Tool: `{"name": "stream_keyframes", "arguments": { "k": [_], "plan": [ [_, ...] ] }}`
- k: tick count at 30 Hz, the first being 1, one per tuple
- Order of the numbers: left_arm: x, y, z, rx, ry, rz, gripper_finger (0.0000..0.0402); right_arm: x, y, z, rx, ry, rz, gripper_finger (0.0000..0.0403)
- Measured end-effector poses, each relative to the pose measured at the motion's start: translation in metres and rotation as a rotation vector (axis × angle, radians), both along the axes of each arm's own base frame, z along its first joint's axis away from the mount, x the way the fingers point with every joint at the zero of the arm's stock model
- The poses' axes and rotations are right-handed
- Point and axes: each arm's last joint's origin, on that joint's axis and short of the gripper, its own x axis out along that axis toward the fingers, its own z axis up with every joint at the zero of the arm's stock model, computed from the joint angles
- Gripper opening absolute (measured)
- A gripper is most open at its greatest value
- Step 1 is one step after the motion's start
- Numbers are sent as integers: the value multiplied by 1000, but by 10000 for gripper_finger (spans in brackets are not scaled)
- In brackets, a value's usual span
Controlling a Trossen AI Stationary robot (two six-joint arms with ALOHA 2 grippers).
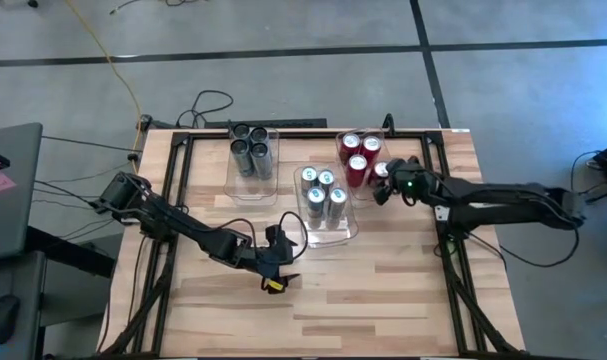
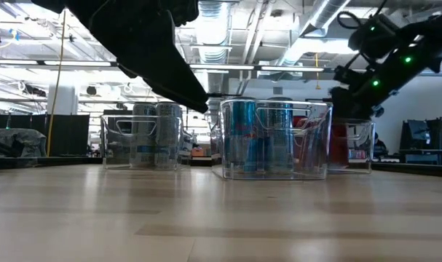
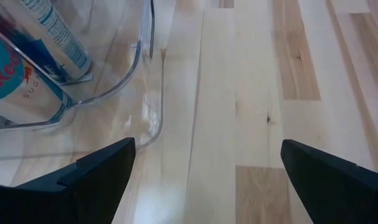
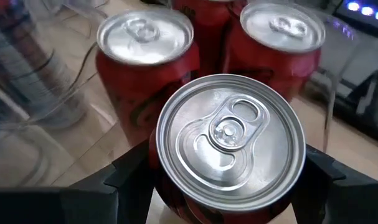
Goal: Sort soda cans
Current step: Put the red-black soda can into the right transparent bin
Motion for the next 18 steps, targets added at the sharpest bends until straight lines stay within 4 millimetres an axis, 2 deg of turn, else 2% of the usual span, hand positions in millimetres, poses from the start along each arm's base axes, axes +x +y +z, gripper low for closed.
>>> {"name": "stream_keyframes", "arguments": {
  "k": [6,14,18],
  "plan": [
    [0,0,-1,0,6,3,397,9,-14,-6,9,-18,17,287],
    [-5,1,-5,-3,63,28,397,12,-18,-9,15,-28,6,383],
    [-5,2,-5,9,62,49,397,10,-14,-3,-3,-54,24,389]
  ]
}}
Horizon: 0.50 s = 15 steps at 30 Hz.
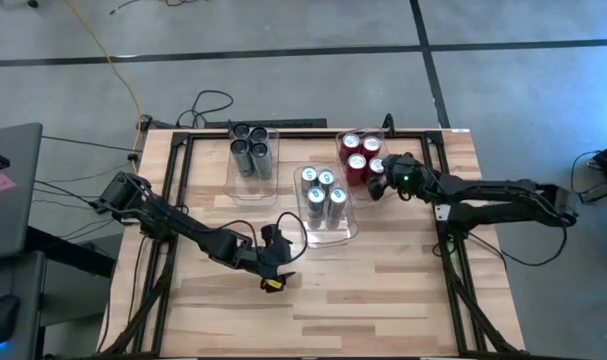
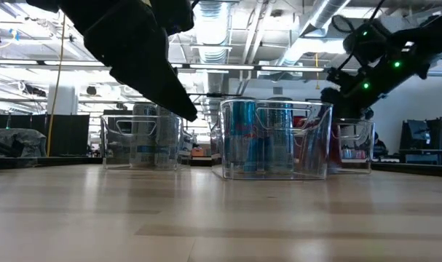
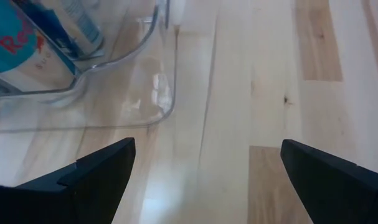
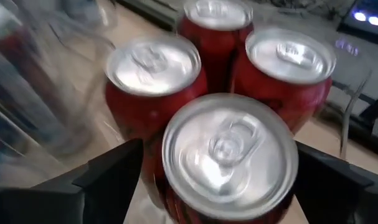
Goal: Sort soda cans
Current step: Put the red-black soda can into the right transparent bin, then move the left transparent bin to the center of the table
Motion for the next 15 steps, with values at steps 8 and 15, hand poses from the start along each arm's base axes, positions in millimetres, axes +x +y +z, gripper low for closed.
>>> {"name": "stream_keyframes", "arguments": {
  "k": [8,15],
  "plan": [
    [-9,5,14,1,-3,48,397,-12,12,23,-41,-110,27,386],
    [-33,14,46,73,-50,147,397,-29,23,38,-94,-162,9,386]
  ]
}}
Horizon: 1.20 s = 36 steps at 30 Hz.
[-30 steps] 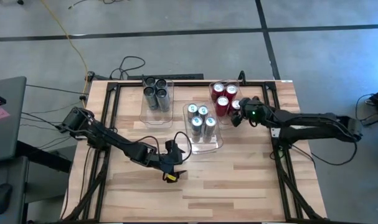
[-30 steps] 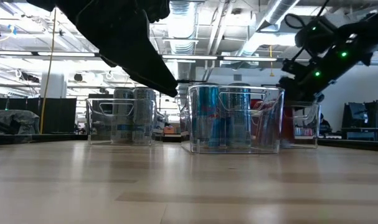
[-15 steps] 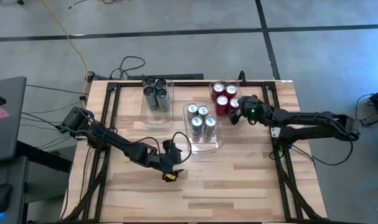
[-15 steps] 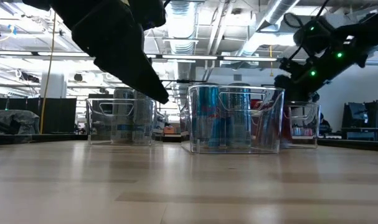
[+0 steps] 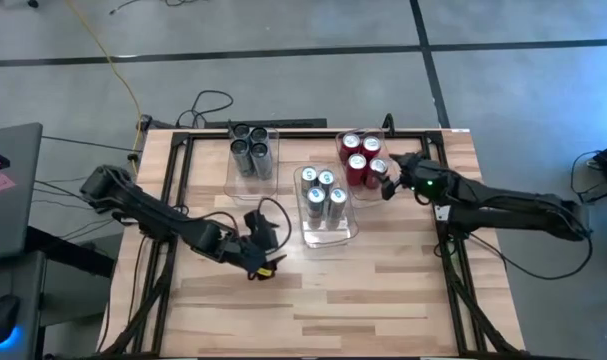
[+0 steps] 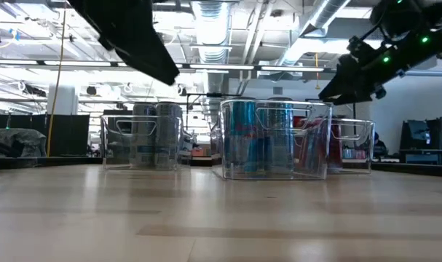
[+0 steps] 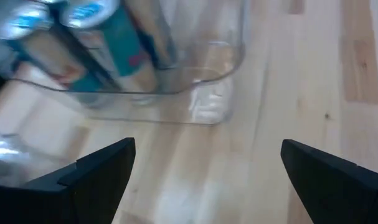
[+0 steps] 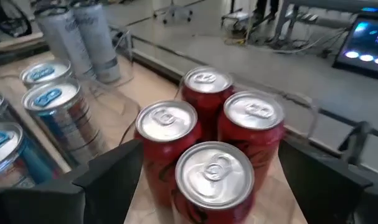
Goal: Sort soda cans
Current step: Move the left transparent bin to the center of the table
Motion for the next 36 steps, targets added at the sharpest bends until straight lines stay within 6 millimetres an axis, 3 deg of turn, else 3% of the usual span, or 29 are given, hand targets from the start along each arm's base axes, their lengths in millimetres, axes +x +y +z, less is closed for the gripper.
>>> {"name": "stream_keyframes", "arguments": {
  "k": [7,14,20,31,36],
  "plan": [
    [-6,-3,16,56,-86,-4,397,-11,14,12,-34,-78,51,386],
    [18,-21,6,158,-174,-124,397,-11,45,25,-55,-144,286,377],
    [27,-20,-3,168,-176,-116,397,-9,75,34,39,-200,468,337],
    [2,-9,-2,285,-22,9,397,-3,128,-2,208,-52,532,213],
    [-9,9,-7,319,121,69,396,4,147,-17,238,-34,499,174]
  ]
}}
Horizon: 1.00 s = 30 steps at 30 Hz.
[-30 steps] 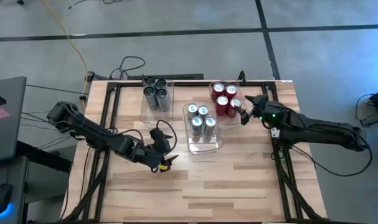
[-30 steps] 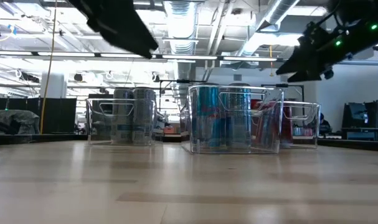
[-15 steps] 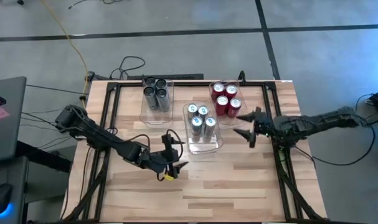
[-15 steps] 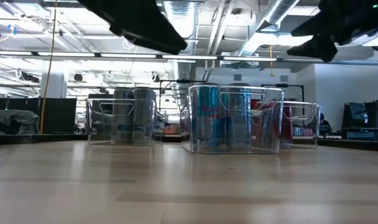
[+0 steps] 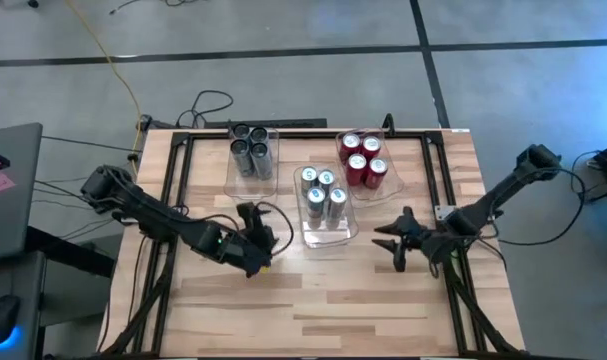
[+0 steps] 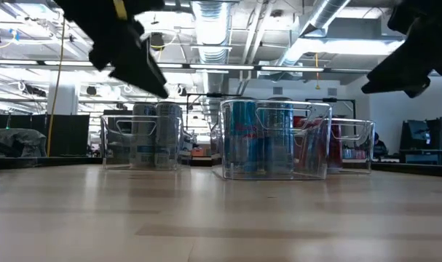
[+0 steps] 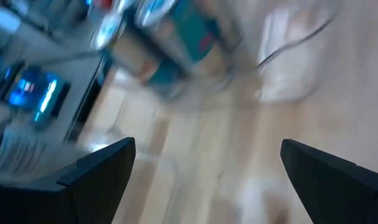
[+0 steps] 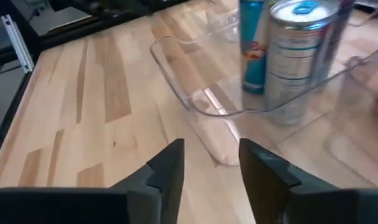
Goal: Sort soda cans
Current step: Move the left transparent bin to the center of the table
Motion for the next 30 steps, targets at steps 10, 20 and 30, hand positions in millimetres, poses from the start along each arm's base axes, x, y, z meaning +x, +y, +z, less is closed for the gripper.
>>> {"name": "stream_keyframes", "arguments": {
  "k": [10,20,30],
  "plan": [
    [-3,47,-5,8,130,169,393,21,22,-4,-30,-87,67,133],
    [2,77,-8,-189,267,83,314,22,23,-4,-32,-95,75,122],
    [3,105,1,-225,340,103,237,22,24,-4,-31,-92,85,122]
  ]
}}
